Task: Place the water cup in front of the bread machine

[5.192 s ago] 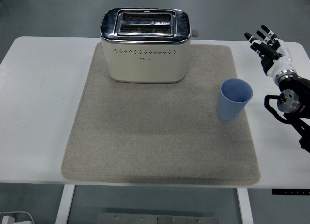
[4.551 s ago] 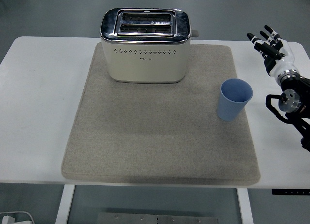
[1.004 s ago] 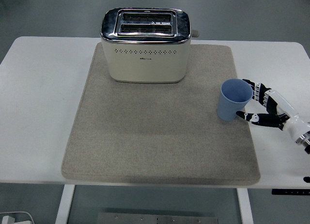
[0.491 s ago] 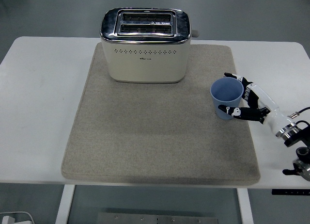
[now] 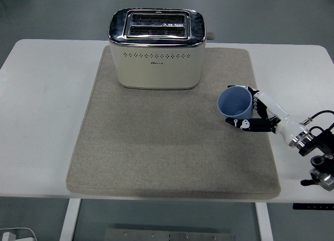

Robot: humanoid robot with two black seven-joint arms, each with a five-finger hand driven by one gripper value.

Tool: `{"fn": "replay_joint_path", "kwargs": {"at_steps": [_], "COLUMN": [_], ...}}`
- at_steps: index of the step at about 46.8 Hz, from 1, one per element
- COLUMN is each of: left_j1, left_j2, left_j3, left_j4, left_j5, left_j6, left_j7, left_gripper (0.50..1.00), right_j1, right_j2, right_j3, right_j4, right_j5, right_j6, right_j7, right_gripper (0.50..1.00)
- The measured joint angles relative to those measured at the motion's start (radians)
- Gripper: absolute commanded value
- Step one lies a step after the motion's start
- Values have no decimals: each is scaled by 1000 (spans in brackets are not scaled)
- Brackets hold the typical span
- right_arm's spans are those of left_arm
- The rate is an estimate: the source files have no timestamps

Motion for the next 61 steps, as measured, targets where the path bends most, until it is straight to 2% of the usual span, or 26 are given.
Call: {"fn": "replay_joint_path", "kwargs": {"at_steps": [16, 26, 30, 38, 51, 61], "left_j1": [0, 0, 0, 0, 0, 0], "left_j2": [0, 0, 0, 0, 0, 0], "left_j3": [0, 0, 0, 0, 0, 0], "left_j4": [0, 0, 0, 0, 0, 0], "left_j5": [0, 0, 0, 0, 0, 0], "left_j6": [0, 0, 0, 0, 0, 0], "left_j7": [0, 0, 0, 0, 0, 0], "left_gripper": [1000, 1000, 1000, 1000, 1000, 1000], "right_j1": [87, 112, 113, 113, 120, 124], "right_j2": [-29, 1, 42, 151, 339, 493], "right_j3": [-25, -24, -24, -19, -11, -9], "right_j4": [28, 48, 59, 58, -8, -103], "right_j5": [96, 157, 170, 220, 237, 236], "right_j6": [-2, 6, 4, -11, -85, -100], "right_j7": [-2, -7, -12, -76, -85, -96], "right_gripper": [500, 500, 500, 500, 500, 500]}}
